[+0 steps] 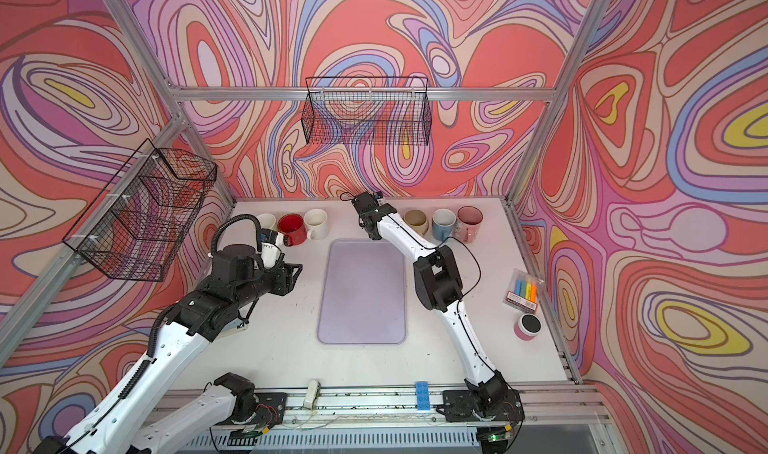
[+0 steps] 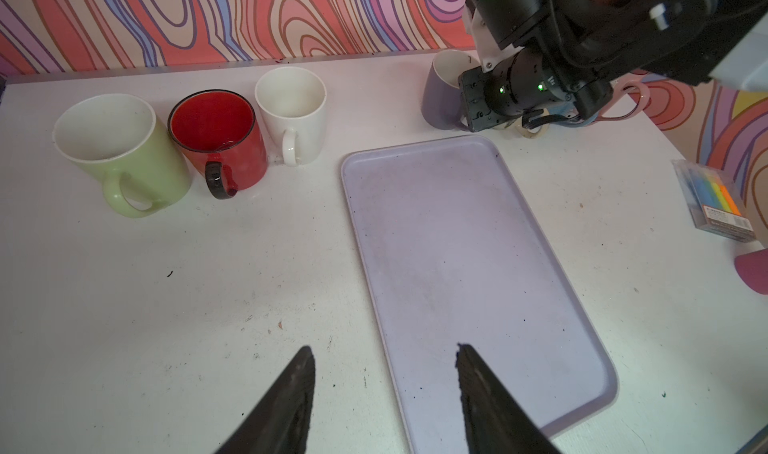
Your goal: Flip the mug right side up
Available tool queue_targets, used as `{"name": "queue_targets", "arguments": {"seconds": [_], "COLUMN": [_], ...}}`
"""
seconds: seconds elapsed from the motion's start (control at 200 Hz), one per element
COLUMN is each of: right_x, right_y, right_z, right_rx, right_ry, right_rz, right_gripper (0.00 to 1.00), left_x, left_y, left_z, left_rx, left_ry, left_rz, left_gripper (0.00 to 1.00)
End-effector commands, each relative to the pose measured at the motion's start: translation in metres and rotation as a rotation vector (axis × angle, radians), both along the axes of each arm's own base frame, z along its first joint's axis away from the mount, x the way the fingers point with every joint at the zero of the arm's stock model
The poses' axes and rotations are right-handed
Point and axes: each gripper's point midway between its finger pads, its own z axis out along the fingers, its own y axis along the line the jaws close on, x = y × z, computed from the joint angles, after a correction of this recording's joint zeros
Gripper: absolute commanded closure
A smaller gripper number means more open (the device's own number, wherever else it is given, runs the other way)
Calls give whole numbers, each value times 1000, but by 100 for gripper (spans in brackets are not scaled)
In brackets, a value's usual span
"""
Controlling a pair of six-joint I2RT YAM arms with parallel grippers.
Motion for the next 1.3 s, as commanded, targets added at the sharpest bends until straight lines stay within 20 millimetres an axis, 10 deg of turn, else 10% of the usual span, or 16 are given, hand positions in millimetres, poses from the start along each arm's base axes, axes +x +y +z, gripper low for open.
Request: {"name": "queue_targets", "arguments": {"seconds": [0.0, 0.441, 0.821, 1.062, 1.297], "right_x": [-1, -38, -122, -182, -214], "right_y": [7, 1, -92, -168, -234], "right_z": [33, 116, 200, 174, 94], "right_rx": [48, 271, 237, 212, 86], "right_ry": [-54, -184, -437, -604, -684], "right_rz": [11, 137, 116, -63, -273], "right_gripper": [68, 62, 26, 11, 11], "left_x": [-2, 3, 11, 12, 24], "left_y": [3, 11, 52, 96, 125], "left_z": [1, -2, 19, 11, -47], "left_rx": [-7, 18, -1, -56, 127], "left_ry": [-8, -15, -149, -325, -352], "left_rz": [12, 56, 310, 586, 751], "left_gripper": [42, 40, 30, 12, 8]}}
